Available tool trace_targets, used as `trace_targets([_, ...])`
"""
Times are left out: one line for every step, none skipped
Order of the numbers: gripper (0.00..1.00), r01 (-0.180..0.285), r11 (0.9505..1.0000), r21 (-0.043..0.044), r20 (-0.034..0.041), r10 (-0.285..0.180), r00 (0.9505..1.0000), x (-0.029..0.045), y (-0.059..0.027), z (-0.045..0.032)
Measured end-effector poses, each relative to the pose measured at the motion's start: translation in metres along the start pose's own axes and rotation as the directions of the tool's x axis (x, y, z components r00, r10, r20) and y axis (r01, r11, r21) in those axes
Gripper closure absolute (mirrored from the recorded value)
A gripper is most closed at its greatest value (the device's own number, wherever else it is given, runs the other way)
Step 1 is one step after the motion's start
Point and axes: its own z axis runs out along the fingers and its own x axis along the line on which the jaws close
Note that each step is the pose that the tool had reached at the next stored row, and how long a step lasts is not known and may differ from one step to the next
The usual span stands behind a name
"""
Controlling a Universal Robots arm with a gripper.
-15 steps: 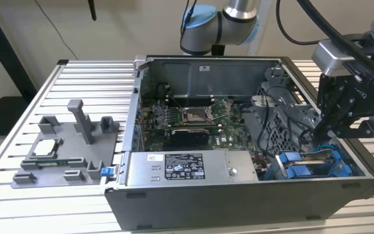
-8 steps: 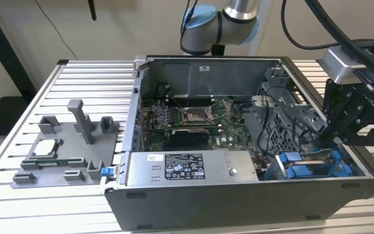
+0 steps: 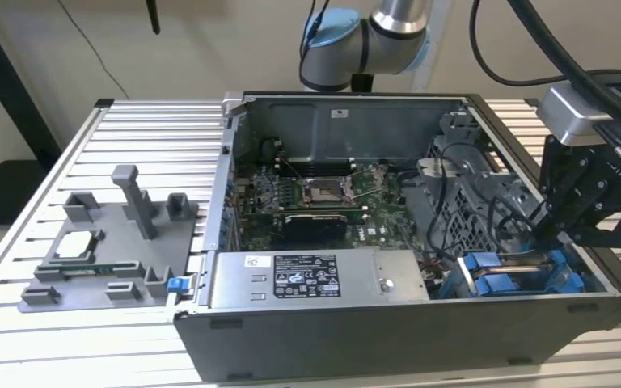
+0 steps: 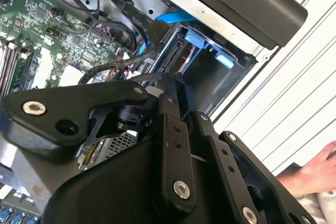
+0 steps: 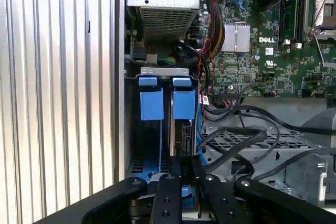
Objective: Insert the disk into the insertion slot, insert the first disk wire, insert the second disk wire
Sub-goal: 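Insert the first disk wire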
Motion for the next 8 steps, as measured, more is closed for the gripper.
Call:
trace_targets([1.0,0.0,1.0,0.0,0.0,0.0,1.0,0.0,0.0,0.0])
trace_targets([1.0,0.0,1.0,0.0,-0.0001,0.0,1.0,0.0,0.0,0.0001])
trace_targets([1.0,0.0,1.0,0.0,0.0,0.0,1.0,-0.0001,0.0,0.0007])
trace_targets([1.0,0.0,1.0,-0.0003,0.0007,0.0,1.0,-0.0001,-0.0003,0.0016])
trace_targets([1.0,0.0,1.0,-0.0011,0.0027,0.0,1.0,-0.0001,-0.001,0.0022])
trace_targets([1.0,0.0,1.0,-0.0019,0.0051,0.0,1.0,-0.0001,-0.0015,0.0029])
trace_targets([1.0,0.0,1.0,-0.0027,0.0075,0.0,1.0,0.0,-0.0021,0.0037])
trace_targets([1.0,0.0,1.0,-0.0035,0.0095,0.0,1.0,0.0,-0.0028,0.0045])
